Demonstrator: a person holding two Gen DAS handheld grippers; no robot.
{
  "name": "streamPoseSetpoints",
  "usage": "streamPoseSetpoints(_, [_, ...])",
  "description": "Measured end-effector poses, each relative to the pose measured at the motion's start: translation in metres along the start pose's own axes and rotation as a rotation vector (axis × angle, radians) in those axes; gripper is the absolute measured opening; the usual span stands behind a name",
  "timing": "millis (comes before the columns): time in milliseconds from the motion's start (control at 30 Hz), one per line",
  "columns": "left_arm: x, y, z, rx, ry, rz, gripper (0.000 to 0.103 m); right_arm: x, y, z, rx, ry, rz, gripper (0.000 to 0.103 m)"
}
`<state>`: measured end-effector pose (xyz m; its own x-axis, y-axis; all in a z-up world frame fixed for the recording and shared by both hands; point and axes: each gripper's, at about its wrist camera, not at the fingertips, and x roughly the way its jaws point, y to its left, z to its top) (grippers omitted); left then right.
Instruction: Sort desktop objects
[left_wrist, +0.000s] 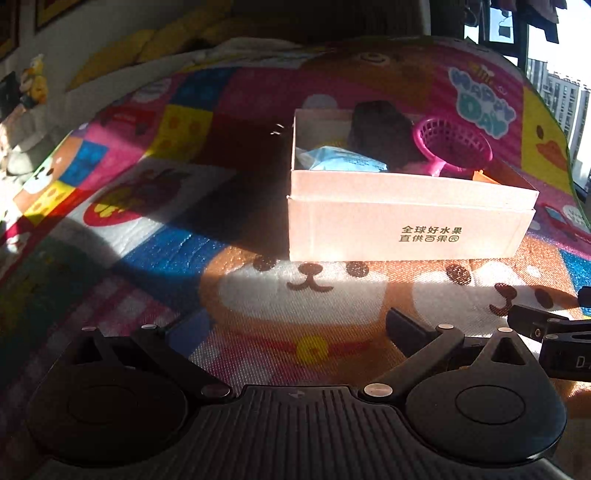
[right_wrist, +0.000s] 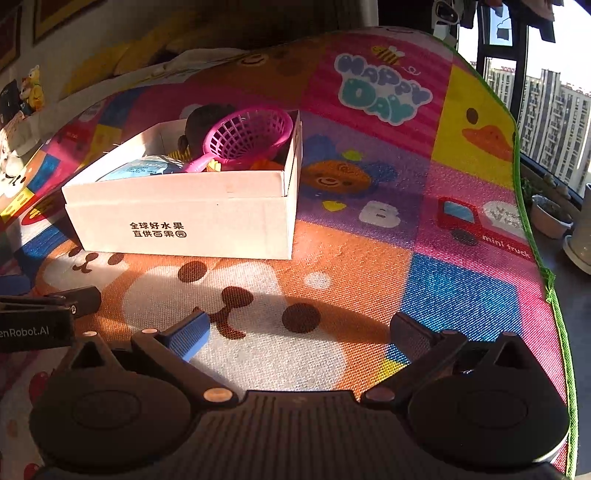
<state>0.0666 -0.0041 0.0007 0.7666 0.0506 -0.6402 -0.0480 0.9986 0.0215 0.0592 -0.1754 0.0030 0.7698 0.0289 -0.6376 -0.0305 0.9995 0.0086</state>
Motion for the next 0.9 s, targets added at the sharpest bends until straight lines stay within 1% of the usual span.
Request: streamPoseSetpoints(900, [0.0009,0.0011,0.0001,-0.002,0.001,-0.002,0.103,0.0,0.0009,-0.0003,0.002,0.0,0.002,0.103])
